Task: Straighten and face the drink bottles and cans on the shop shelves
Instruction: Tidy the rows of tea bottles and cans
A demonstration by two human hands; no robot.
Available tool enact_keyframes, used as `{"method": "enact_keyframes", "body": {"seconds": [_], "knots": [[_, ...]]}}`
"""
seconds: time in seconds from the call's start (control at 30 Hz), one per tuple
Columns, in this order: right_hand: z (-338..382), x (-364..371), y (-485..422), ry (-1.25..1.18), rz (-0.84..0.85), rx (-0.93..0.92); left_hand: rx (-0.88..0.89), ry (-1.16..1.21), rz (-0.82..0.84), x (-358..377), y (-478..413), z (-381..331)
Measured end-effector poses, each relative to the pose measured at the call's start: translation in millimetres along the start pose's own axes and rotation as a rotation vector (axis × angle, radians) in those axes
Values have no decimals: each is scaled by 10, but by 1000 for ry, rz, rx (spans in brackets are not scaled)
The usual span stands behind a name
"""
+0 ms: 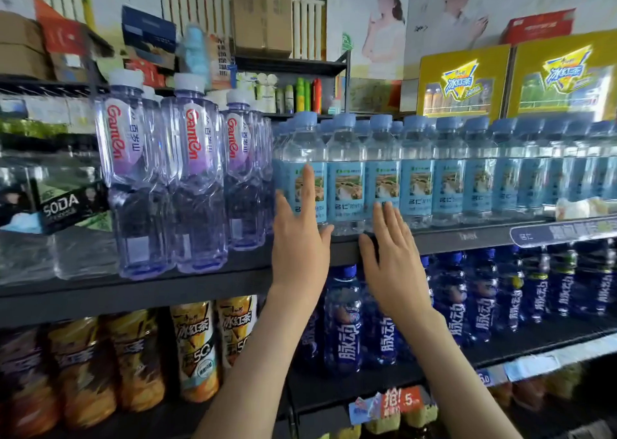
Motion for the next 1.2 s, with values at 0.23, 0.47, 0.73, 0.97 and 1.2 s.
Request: {"method": "enact_keyframes", "body": {"seconds": [0.23, 0.47, 0.73, 0.97, 1.2], "knots": [[-133, 34, -57, 19, -94, -59, -70, 25, 2, 64, -129, 2], [-174, 89, -94, 29, -201, -62, -52, 0, -17, 69, -150, -44], [-543, -162, -155, -30, -300, 2, 313, -314, -246, 436, -87, -504], [-1161, -360, -253, 23, -153, 86, 367, -311, -206, 936, -192, -822], [-1410, -303, -248, 14, -174, -76, 324, -393, -243, 1199, -352, -949]]}}
Point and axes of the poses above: each hand's wrist, its own y-axis away from the middle knuckle, its own x-axis out of the palm, z = x × y, the point moved 4 cm from there along -y, towards the middle knuckle, and after that the axes turned 3 degrees about y, right-handed, at the moved point
